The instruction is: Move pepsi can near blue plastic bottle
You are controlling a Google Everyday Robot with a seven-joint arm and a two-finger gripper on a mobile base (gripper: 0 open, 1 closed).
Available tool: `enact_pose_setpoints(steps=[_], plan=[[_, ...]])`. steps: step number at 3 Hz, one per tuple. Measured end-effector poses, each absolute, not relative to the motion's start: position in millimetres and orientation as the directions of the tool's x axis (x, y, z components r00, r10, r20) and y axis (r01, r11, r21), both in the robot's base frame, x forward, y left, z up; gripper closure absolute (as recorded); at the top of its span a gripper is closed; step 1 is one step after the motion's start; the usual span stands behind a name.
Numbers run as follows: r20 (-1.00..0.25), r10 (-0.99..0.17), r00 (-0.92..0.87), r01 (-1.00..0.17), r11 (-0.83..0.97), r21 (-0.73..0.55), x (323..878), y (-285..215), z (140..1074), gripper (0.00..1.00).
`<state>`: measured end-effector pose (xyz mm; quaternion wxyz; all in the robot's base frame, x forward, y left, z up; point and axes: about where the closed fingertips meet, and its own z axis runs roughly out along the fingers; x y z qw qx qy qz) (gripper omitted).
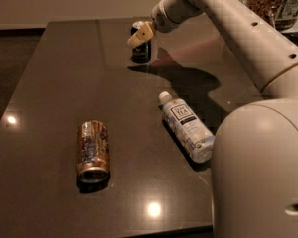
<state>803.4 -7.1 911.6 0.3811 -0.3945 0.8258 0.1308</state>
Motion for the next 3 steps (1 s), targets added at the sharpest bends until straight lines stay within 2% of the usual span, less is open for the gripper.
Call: enact_pose_setpoints(steps=[1,3], plan=[[-0.746,-0.546,-0.381,-0.776,0.628,-0.063,796.2,-2.0,918.0,0.47],[-0.767,-0.556,-0.322,-0.821,0.566,-0.066,764.0,-2.4,934.9,0.92]])
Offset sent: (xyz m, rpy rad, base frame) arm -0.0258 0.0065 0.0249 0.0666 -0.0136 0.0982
